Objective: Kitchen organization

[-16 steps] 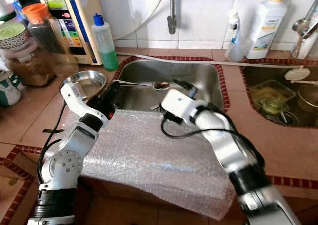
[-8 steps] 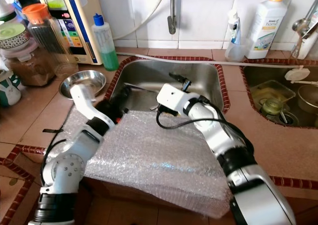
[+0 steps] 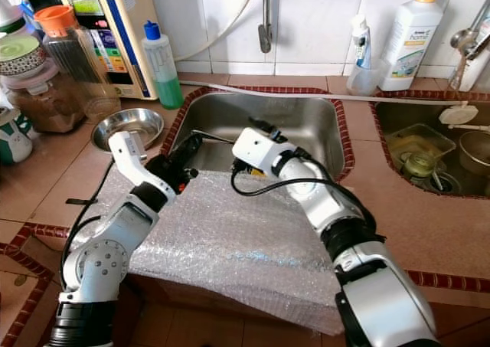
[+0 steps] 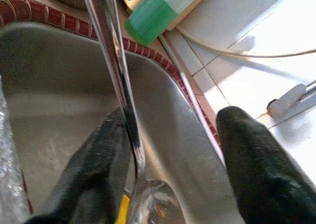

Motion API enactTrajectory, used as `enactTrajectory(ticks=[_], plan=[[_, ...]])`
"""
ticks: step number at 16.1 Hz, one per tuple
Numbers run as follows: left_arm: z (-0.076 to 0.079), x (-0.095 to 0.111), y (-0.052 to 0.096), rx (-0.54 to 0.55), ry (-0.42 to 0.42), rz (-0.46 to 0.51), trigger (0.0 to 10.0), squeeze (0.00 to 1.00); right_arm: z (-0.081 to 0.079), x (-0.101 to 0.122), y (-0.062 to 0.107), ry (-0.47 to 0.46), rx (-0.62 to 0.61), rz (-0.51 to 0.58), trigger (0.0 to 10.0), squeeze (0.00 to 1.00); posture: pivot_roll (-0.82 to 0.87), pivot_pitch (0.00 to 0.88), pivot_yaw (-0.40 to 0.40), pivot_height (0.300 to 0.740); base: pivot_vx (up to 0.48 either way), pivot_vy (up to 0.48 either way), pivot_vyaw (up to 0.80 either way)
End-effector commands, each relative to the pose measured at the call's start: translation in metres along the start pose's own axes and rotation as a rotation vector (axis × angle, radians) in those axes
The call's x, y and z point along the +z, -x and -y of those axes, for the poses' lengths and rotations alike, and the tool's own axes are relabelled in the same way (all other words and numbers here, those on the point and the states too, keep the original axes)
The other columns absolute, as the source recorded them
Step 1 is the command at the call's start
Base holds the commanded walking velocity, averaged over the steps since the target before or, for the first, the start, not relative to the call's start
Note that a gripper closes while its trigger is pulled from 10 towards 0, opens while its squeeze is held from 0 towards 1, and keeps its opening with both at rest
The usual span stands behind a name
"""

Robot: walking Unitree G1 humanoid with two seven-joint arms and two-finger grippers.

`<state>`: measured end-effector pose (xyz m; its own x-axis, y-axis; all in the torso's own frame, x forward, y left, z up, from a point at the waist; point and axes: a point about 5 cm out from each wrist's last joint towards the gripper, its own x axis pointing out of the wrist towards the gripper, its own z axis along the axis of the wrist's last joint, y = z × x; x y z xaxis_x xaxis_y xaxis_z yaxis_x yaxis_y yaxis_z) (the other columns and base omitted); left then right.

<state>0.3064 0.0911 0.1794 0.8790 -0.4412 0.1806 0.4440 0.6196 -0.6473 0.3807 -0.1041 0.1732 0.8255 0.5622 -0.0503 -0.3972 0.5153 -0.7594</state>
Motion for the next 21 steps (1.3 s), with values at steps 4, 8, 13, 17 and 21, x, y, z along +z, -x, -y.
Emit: enactTrajectory(ticks=[4,8,13,17,21], plan=[[0.0032,0.0005,0.0015,-0.012,-0.011,-0.003,0.0,0.00,-0.0036,0.0085,-0.0053,-0.032,-0.006,0.043,0.0,0.00,-0.22,0.107,0.130,0.740,0.000,0.000,0.00],[0.0029,-0.0003,0.0013,-0.013,-0.013,-0.009,0.0,0.00,-0.0047,0.0074,-0.0049,-0.057,-0.010,0.044,0.0,0.00,-0.22,0.108,0.135,0.740,0.000,0.000,0.00],[0.0029,-0.0010,0.0003,-0.015,-0.021,-0.014,0.0,0.00,-0.0062,0.0072,-0.0046,-0.068,-0.014,0.048,0.0,0.00,-0.22,0.108,0.135,0.740,0.000,0.000,0.00],[0.0026,-0.0014,0.0001,-0.008,-0.043,-0.016,0.0,0.00,-0.0045,0.0074,-0.0045,-0.064,-0.017,0.049,0.0,0.00,-0.22,0.107,0.133,0.740,0.000,0.000,0.00],[0.0034,-0.0018,-0.0008,-0.005,-0.059,-0.014,0.0,0.00,-0.0036,0.0078,-0.0049,-0.047,-0.027,0.045,0.0,0.00,-0.23,0.108,0.132,0.740,0.000,0.000,0.00]])
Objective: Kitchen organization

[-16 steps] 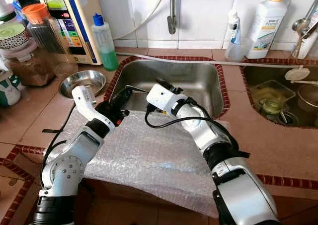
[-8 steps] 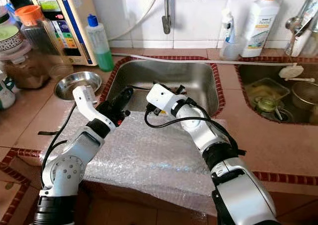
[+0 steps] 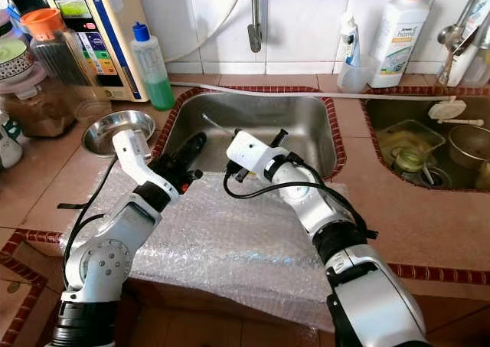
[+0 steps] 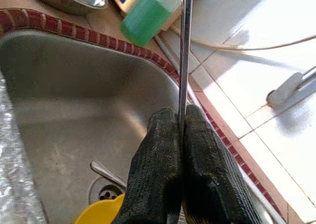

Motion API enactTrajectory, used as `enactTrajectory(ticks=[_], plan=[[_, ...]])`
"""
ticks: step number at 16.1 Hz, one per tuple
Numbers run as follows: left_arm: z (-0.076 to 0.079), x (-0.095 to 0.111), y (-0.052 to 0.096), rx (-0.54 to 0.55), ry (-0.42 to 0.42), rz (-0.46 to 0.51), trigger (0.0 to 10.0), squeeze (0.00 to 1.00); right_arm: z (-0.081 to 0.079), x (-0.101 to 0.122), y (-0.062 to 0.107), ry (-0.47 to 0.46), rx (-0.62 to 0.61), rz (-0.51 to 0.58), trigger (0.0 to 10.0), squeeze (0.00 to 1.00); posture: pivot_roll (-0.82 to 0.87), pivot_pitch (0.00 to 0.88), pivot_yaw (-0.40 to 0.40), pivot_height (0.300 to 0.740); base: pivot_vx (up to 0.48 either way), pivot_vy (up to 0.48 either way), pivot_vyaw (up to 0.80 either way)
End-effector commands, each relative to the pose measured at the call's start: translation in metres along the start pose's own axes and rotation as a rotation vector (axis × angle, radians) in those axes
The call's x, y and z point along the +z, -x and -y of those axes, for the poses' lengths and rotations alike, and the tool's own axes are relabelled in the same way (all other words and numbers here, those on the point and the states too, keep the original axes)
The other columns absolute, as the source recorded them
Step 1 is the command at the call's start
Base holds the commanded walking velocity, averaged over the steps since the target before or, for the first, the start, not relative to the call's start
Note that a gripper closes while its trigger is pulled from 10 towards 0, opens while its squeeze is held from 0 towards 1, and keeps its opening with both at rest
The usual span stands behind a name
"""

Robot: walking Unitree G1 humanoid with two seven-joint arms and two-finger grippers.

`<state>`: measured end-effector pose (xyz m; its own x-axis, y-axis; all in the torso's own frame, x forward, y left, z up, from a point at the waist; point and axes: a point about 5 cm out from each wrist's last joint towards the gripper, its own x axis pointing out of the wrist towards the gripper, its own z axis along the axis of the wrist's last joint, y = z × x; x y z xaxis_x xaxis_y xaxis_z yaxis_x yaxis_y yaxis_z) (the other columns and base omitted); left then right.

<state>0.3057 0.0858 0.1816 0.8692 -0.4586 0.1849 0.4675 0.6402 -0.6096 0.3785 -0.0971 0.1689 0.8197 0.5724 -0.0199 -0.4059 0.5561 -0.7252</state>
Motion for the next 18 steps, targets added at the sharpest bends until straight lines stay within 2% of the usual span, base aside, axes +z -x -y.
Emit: enactTrajectory(ticks=[1,2,3,4,7,10,11,12,13,15,17,18], plan=[[-0.002,-0.001,0.002,0.016,-0.018,-0.009,2.6,0.00,0.006,0.005,-0.003,0.009,-0.021,0.010,0.0,0.00,-0.23,0.108,0.133,0.740,0.000,0.000,0.00],[-0.001,-0.002,0.002,0.012,-0.014,-0.013,4.4,0.08,0.007,0.004,-0.002,0.010,-0.022,0.007,0.0,0.00,-0.23,0.107,0.134,0.740,0.000,0.000,0.00],[0.000,-0.003,0.002,0.006,-0.020,-0.019,6.9,0.87,0.008,0.003,-0.002,0.013,-0.027,0.001,0.0,0.00,-0.23,0.107,0.134,0.740,0.000,0.000,0.00],[0.000,-0.004,0.002,0.007,-0.028,-0.021,10.0,1.00,0.010,0.001,-0.001,0.019,-0.033,-0.009,0.0,0.00,-0.23,0.106,0.134,0.740,0.000,0.000,0.00],[0.002,-0.007,0.005,-0.033,-0.058,-0.059,10.0,1.00,0.019,-0.013,0.006,0.079,-0.047,-0.072,0.0,0.00,-0.22,0.101,0.137,0.740,0.000,0.000,0.00],[0.009,-0.016,0.008,-0.101,-0.114,-0.124,10.0,1.00,0.029,-0.029,0.014,0.096,-0.068,-0.163,0.0,0.00,-0.22,0.098,0.137,0.740,0.000,0.000,0.00],[0.012,-0.020,0.010,-0.133,-0.146,-0.153,10.0,1.00,0.032,-0.036,0.017,0.103,-0.079,-0.209,2.0,0.00,-0.21,0.098,0.138,0.740,0.000,0.000,0.00],[0.014,-0.023,0.011,-0.152,-0.208,-0.168,10.0,1.00,0.036,-0.044,0.021,0.099,-0.095,-0.257,2.2,0.00,-0.21,0.097,0.138,0.740,0.000,0.000,0.00],[0.013,-0.025,0.011,-0.147,-0.263,-0.170,10.0,1.00,0.038,-0.052,0.026,0.076,-0.112,-0.299,8.3,0.00,-0.21,0.098,0.140,0.740,0.000,0.000,0.00],[0.011,-0.026,0.012,-0.139,-0.298,-0.173,10.0,1.00,0.038,-0.058,0.029,0.041,-0.117,-0.332,10.0,0.00,-0.21,0.098,0.142,0.740,0.000,0.000,0.00],[0.009,-0.024,0.012,-0.139,-0.396,-0.167,10.0,1.00,0.037,-0.064,0.033,-0.011,-0.128,-0.363,10.0,0.00,-0.21,0.099,0.144,0.740,0.000,0.000,0.00],[0.008,-0.024,0.012,-0.134,-0.414,-0.163,10.0,1.00,0.038,-0.065,0.034,-0.021,-0.139,-0.365,10.0,0.00,-0.21,0.099,0.143,0.740,0.000,0.000,0.00]])
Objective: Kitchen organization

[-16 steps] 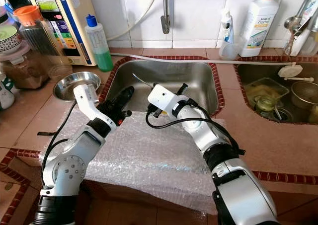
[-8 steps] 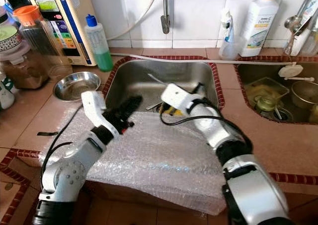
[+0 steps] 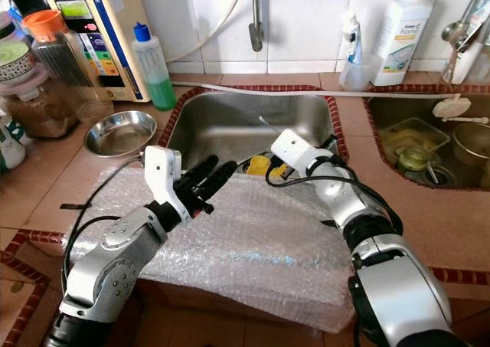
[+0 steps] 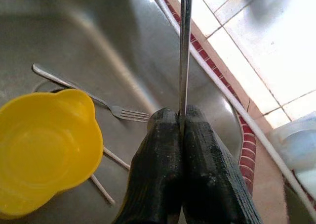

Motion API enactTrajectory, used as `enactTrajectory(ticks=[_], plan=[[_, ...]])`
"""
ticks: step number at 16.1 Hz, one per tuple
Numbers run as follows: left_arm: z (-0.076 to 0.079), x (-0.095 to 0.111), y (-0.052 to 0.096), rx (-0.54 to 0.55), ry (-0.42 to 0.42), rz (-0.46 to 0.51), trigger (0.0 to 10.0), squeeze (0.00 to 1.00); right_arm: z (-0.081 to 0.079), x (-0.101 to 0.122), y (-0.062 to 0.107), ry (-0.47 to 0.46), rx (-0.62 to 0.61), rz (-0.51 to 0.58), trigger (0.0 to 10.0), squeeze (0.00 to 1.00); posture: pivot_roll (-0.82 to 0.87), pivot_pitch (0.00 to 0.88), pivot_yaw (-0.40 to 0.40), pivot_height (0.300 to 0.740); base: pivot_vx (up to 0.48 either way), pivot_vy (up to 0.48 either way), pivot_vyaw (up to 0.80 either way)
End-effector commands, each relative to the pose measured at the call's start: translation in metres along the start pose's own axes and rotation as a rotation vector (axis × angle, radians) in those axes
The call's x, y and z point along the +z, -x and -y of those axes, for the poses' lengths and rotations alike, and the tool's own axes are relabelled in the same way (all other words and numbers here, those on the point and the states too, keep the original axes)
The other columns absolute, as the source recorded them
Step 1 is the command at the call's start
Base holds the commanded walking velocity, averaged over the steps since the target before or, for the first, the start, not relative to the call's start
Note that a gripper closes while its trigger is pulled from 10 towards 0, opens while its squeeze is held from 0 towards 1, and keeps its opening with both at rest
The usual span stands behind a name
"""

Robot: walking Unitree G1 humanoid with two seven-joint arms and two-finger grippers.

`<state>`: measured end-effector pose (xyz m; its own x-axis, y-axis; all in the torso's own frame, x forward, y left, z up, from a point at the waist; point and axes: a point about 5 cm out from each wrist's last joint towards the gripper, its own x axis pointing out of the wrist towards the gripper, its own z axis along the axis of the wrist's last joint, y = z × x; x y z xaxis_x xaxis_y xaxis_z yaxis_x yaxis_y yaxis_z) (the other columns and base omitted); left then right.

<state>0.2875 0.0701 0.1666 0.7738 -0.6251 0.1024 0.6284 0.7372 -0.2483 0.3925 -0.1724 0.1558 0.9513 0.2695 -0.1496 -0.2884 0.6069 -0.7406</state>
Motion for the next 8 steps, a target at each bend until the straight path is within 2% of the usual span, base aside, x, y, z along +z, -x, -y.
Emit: enactTrajectory(ticks=[1,3,8], plan=[[-0.001,-0.001,0.001,0.003,-0.026,-0.005,10.0,1.00,0.000,-0.005,0.001,-0.026,-0.005,-0.034,10.0,0.00,-0.21,0.099,0.143,0.740,0.000,0.000,0.00],[-0.001,-0.003,0.001,0.014,-0.075,-0.004,10.0,1.00,0.008,0.005,-0.001,-0.084,-0.041,0.047,10.0,0.00,-0.21,0.103,0.144,0.740,0.000,0.000,0.00],[-0.004,-0.003,0.001,0.040,-0.106,0.007,10.0,1.00,0.008,0.021,-0.003,-0.005,-0.017,0.142,10.0,0.00,-0.20,0.106,0.148,0.740,0.000,0.000,0.00]])
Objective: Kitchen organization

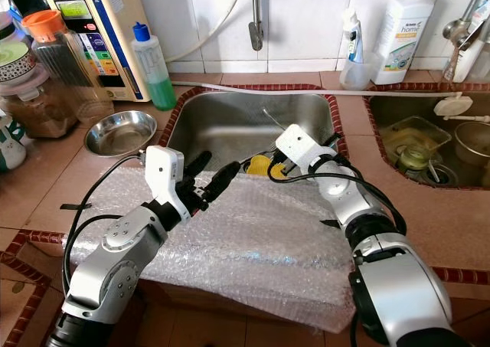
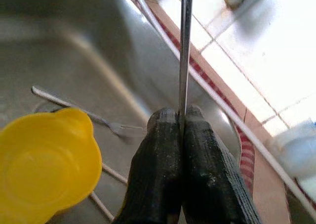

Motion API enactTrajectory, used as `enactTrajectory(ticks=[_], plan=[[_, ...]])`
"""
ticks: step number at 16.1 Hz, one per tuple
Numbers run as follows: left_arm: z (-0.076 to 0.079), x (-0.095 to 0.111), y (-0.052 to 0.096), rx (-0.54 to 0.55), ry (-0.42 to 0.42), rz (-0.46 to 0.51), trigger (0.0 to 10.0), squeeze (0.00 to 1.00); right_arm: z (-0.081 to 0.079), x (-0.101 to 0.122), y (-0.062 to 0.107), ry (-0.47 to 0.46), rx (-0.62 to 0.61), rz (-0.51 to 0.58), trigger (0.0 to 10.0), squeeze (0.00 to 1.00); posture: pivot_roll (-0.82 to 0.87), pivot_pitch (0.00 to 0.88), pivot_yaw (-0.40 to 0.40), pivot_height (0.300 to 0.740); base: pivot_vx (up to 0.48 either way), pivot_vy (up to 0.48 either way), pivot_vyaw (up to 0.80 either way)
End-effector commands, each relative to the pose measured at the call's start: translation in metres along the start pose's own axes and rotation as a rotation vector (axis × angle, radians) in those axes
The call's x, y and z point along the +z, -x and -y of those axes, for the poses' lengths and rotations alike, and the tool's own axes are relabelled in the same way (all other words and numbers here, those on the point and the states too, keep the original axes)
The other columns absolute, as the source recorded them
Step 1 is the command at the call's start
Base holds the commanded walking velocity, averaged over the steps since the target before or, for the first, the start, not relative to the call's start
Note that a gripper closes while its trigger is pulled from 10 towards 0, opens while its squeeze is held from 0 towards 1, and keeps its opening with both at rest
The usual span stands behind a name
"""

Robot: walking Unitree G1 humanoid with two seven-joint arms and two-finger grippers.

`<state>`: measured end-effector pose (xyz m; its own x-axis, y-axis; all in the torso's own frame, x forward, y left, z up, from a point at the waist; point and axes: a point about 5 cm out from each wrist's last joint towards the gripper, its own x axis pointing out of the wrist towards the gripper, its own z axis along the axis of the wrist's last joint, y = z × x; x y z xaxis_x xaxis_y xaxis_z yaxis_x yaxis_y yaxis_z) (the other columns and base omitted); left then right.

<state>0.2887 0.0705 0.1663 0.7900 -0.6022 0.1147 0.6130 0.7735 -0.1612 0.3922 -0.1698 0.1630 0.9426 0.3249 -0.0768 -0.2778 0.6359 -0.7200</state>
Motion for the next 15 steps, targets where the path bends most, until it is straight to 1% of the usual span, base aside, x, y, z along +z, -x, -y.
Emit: enactTrajectory(ticks=[1,2,4,7,8,9,10,13,15], plan=[[-0.004,-0.003,0.002,0.038,-0.029,-0.006,10.0,1.00,0.002,0.023,-0.009,0.014,0.015,0.098,10.0,0.00,-0.20,0.108,0.149,0.740,0.000,0.000,0.00],[-0.004,-0.003,0.002,0.042,-0.032,-0.005,10.0,1.00,0.001,0.024,-0.009,0.013,0.017,0.103,10.0,0.00,-0.19,0.107,0.149,0.740,0.000,0.000,0.00],[-0.006,-0.002,0.002,0.060,-0.039,0.001,10.0,1.00,-0.007,0.033,-0.014,0.037,0.055,0.118,10.0,0.00,-0.18,0.107,0.150,0.740,0.000,0.000,0.00],[-0.008,-0.002,0.003,0.077,-0.045,0.006,10.0,1.00,-0.015,0.039,-0.018,0.028,0.084,0.113,10.0,0.00,-0.17,0.108,0.148,0.740,0.000,0.000,0.00],[-0.009,-0.001,0.004,0.094,-0.057,0.007,10.0,1.00,-0.024,0.039,-0.020,0.006,0.113,0.097,10.0,1.00,-0.16,0.108,0.145,0.740,0.000,0.000,0.00],[-0.010,-0.001,0.005,0.101,-0.059,0.008,10.0,0.53,-0.028,0.037,-0.020,-0.012,0.120,0.083,10.0,1.00,-0.15,0.109,0.143,0.740,0.000,0.000,0.00],[-0.011,-0.002,0.006,0.108,-0.061,0.008,10.0,0.00,-0.030,0.036,-0.019,-0.016,0.123,0.077,10.0,1.00,-0.15,0.109,0.143,0.740,0.000,0.000,0.00],[-0.012,-0.002,0.008,0.114,-0.067,0.004,10.0,0.00,-0.035,0.027,-0.017,-0.029,0.125,0.039,10.0,1.00,-0.15,0.111,0.144,0.740,0.000,0.000,0.00],[-0.012,-0.003,0.007,0.111,-0.075,-0.001,10.0,0.00,-0.033,0.020,-0.015,-0.046,0.115,0.004,10.0,1.00,-0.15,0.111,0.147,0.740,0.000,0.000,0.00]])
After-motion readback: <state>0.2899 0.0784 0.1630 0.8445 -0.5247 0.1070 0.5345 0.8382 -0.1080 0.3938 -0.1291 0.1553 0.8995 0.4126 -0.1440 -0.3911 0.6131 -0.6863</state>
